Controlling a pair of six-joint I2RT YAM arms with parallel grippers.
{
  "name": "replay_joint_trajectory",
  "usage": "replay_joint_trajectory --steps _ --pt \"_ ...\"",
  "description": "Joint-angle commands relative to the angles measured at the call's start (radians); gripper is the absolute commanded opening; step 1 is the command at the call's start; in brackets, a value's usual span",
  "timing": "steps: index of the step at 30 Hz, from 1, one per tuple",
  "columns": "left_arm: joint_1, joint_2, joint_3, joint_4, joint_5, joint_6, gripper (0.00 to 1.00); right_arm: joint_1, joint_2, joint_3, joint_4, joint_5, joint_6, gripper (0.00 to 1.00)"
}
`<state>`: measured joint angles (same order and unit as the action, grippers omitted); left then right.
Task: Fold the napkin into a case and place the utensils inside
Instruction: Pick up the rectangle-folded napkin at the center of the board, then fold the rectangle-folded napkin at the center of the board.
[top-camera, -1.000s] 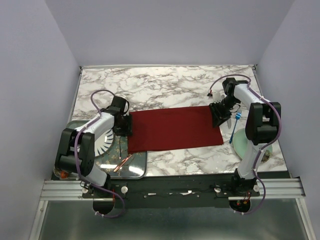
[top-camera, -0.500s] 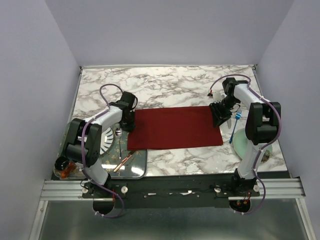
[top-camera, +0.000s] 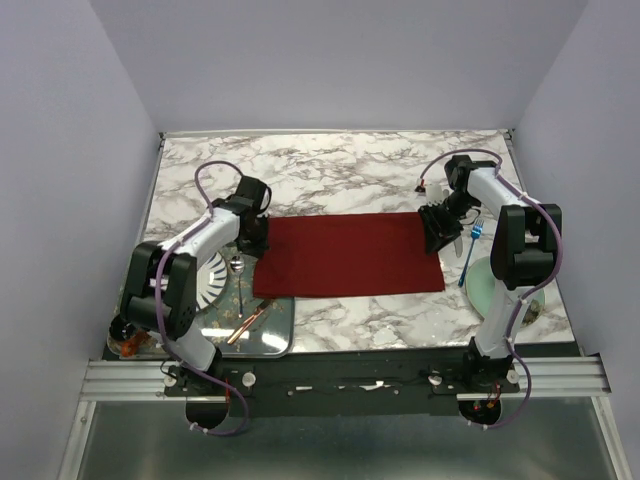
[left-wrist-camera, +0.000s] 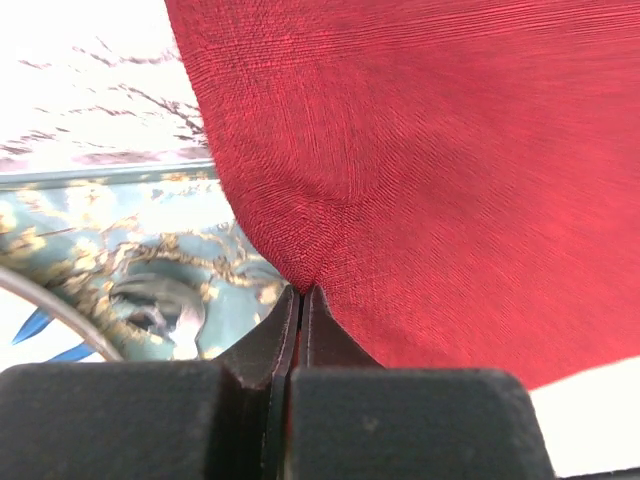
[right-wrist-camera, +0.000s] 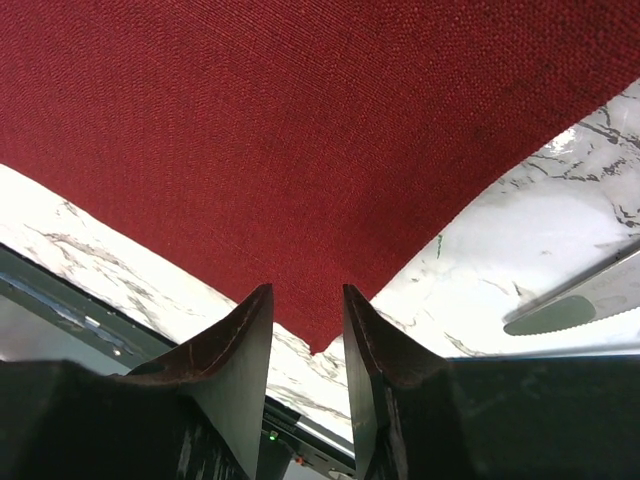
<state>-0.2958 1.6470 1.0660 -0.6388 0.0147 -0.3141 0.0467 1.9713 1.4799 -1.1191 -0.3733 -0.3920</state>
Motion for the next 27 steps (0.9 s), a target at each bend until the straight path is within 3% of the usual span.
replay_joint_trajectory --steps 1,9,14,17,24,27 --pt "0.001 -0.165 0.005 0.008 0.103 0.032 0.0 0.005 0.003 -0.013 0.015 -0.026 0.01 0.41" --pt "-0.084 -0.17 0.048 0.051 0.217 -0.02 0.0 0.004 0.012 0.01 0.01 -0.038 0.018 0.41" --pt "-0.209 -0.104 0.153 0.102 0.24 -0.065 0.0 0.005 0.015 0.029 -0.011 -0.075 0.024 0.41" --pt "-0.276 -0.011 0.23 0.146 0.267 -0.112 0.0 0.002 0.018 0.048 -0.024 -0.122 0.033 0.46" --pt "-0.422 0.287 0.46 0.202 0.337 -0.174 0.0 -0.018 0.003 0.062 -0.039 -0.223 0.077 0.68" --pt "-0.457 0.383 0.554 0.221 0.356 -0.189 0.0 -0.042 0.004 0.05 -0.045 -0.265 0.093 0.7"
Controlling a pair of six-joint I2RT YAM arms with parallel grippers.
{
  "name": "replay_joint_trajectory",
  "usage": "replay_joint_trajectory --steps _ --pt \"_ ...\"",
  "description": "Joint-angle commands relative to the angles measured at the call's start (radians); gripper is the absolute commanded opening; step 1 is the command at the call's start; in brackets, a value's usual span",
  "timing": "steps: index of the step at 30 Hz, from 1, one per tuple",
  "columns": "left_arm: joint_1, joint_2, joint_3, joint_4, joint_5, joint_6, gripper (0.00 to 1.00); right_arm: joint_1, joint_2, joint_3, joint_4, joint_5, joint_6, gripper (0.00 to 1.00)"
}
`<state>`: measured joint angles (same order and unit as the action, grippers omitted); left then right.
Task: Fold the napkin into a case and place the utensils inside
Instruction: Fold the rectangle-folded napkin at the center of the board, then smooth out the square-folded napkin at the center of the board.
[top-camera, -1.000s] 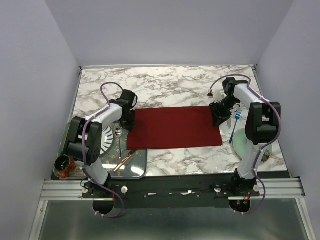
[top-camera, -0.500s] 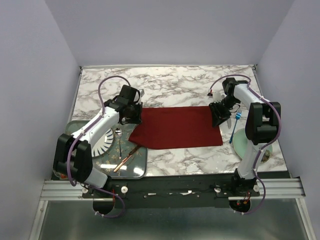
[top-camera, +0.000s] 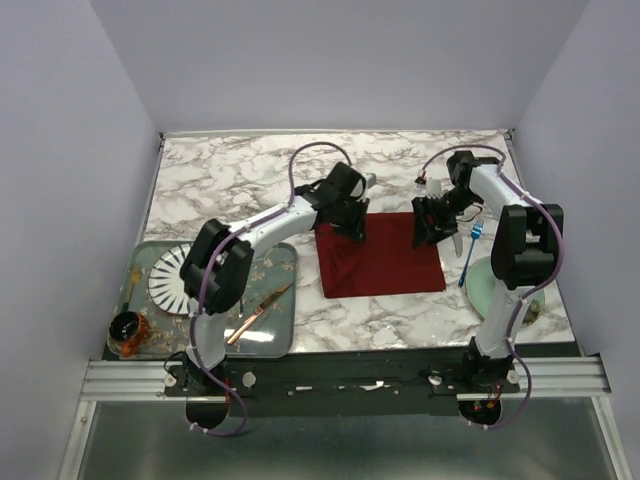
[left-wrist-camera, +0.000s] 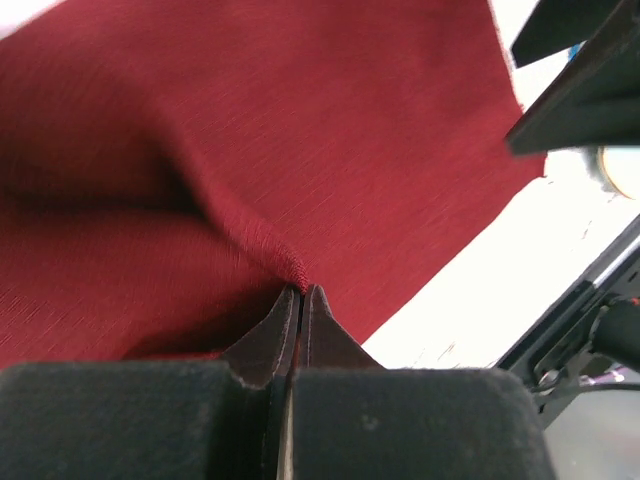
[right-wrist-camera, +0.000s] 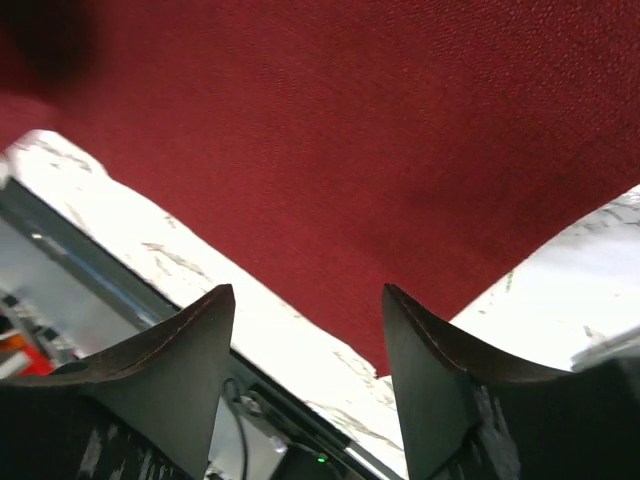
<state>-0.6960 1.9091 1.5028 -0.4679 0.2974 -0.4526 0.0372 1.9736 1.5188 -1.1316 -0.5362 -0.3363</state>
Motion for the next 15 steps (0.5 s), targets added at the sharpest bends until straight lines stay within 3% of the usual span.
replay_joint_trajectory --steps 1,3,4,5,6,8,9,12,15 --pt "-0.059 0.142 0.152 0.061 0.103 -0.057 0.0 -0.055 0.004 0.006 -0.033 -0.113 0.04 0.7" --pt "-0.059 0.188 0.19 0.068 0.132 -0.064 0.01 -0.074 0.005 -0.015 -0.027 -0.12 0.04 0.7" --pt "-0.056 0.194 0.221 0.057 0.141 -0.061 0.08 -0.089 0.005 -0.022 -0.023 -0.126 0.036 0.7" --pt "-0.053 0.189 0.226 0.048 0.147 -0.058 0.16 -0.094 0.007 -0.029 -0.02 -0.128 0.034 0.7" --pt "-0.047 0.161 0.221 0.046 0.152 -0.052 0.33 -0.099 0.008 -0.029 -0.019 -0.13 0.034 0.7" --pt "-0.027 0.111 0.186 0.045 0.145 -0.025 0.46 -0.1 0.014 -0.025 -0.016 -0.157 0.039 0.7" --pt "-0.017 0.053 0.171 0.04 0.14 -0.015 0.58 -0.1 0.018 -0.016 -0.011 -0.171 0.046 0.71" --pt "0.039 -0.048 0.111 0.006 0.123 0.017 0.69 -0.099 0.028 0.001 0.01 -0.234 0.08 0.71" --pt "0.105 -0.123 0.044 -0.04 0.091 0.057 0.7 -0.089 0.036 -0.005 0.059 -0.251 0.134 0.69"
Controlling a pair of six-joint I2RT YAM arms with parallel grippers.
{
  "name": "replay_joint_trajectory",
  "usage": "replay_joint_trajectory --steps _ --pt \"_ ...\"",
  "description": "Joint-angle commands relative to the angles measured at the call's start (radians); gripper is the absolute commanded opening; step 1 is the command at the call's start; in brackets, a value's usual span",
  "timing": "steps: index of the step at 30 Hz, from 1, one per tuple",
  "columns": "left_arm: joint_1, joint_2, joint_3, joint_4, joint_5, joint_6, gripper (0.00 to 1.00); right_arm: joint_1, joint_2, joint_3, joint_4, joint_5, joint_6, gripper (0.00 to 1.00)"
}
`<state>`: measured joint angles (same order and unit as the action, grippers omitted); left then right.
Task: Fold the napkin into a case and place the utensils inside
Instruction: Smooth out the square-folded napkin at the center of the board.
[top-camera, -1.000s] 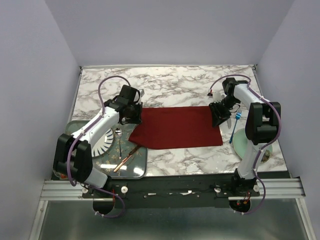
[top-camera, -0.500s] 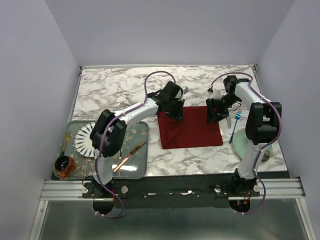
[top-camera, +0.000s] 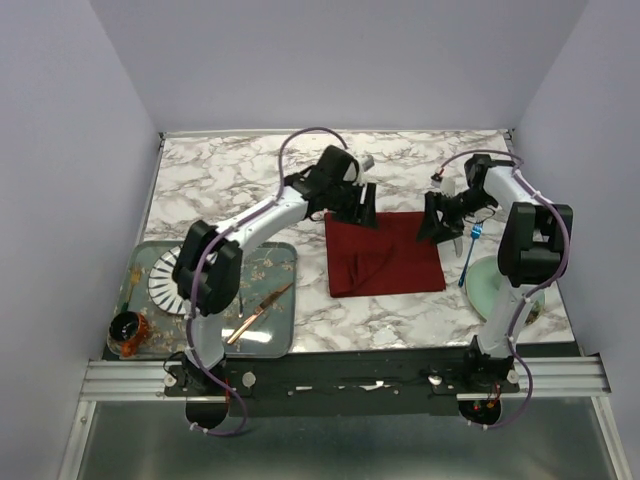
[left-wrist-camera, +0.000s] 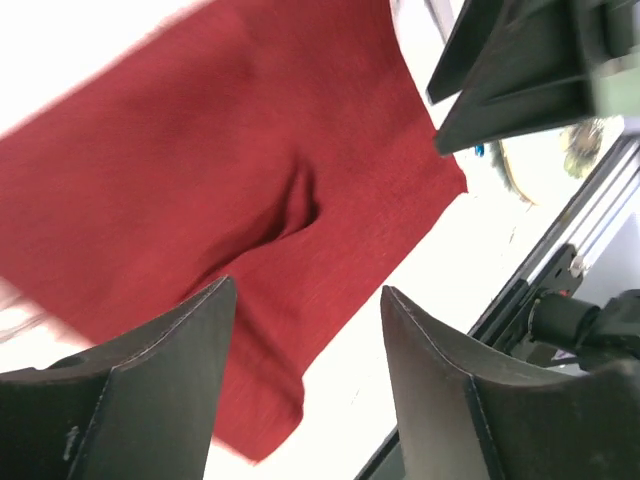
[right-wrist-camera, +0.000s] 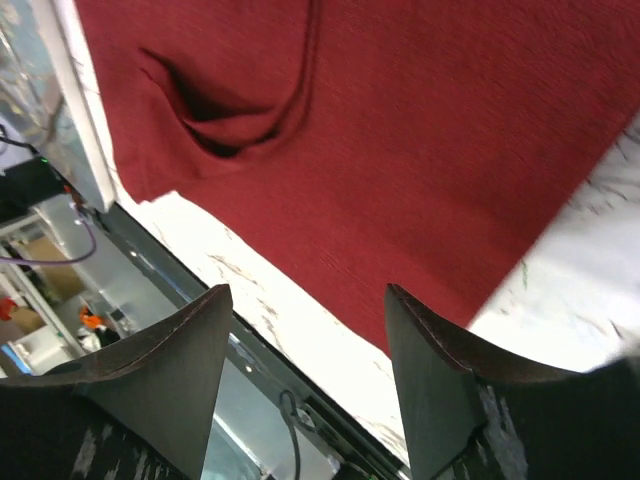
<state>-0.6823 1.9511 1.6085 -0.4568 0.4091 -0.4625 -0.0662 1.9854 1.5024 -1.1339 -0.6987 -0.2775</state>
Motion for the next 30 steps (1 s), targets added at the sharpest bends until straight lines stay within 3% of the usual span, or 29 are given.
replay_joint_trajectory --steps 1,6,11,13,15,21,24,30 --pt "0.108 -0.182 -0.1 -0.06 -0.033 0.077 0.7 0.029 0.026 0.006 0.072 -0.081 0.095 0.67" --pt "0.188 -0.297 -0.214 -0.088 -0.085 0.137 0.7 0.089 0.055 -0.01 0.152 -0.047 0.173 0.55" --pt "0.191 -0.399 -0.32 -0.065 -0.144 0.263 0.7 0.14 0.09 0.018 0.206 -0.01 0.253 0.54" --pt "0.191 -0.435 -0.37 -0.045 -0.095 0.3 0.65 0.158 0.113 0.036 0.21 0.005 0.273 0.55" --pt "0.191 -0.443 -0.397 -0.011 0.064 0.384 0.63 0.166 0.131 0.05 0.209 0.031 0.273 0.55" --pt "0.152 -0.235 -0.32 0.009 0.272 0.236 0.67 0.172 0.164 0.064 0.184 0.01 0.339 0.58" --pt "0.127 -0.161 -0.302 0.082 0.324 0.138 0.76 0.172 0.167 0.053 0.184 0.001 0.35 0.61" --pt "0.119 -0.04 -0.274 0.145 0.327 0.078 0.77 0.172 0.182 0.039 0.197 -0.038 0.363 0.57"
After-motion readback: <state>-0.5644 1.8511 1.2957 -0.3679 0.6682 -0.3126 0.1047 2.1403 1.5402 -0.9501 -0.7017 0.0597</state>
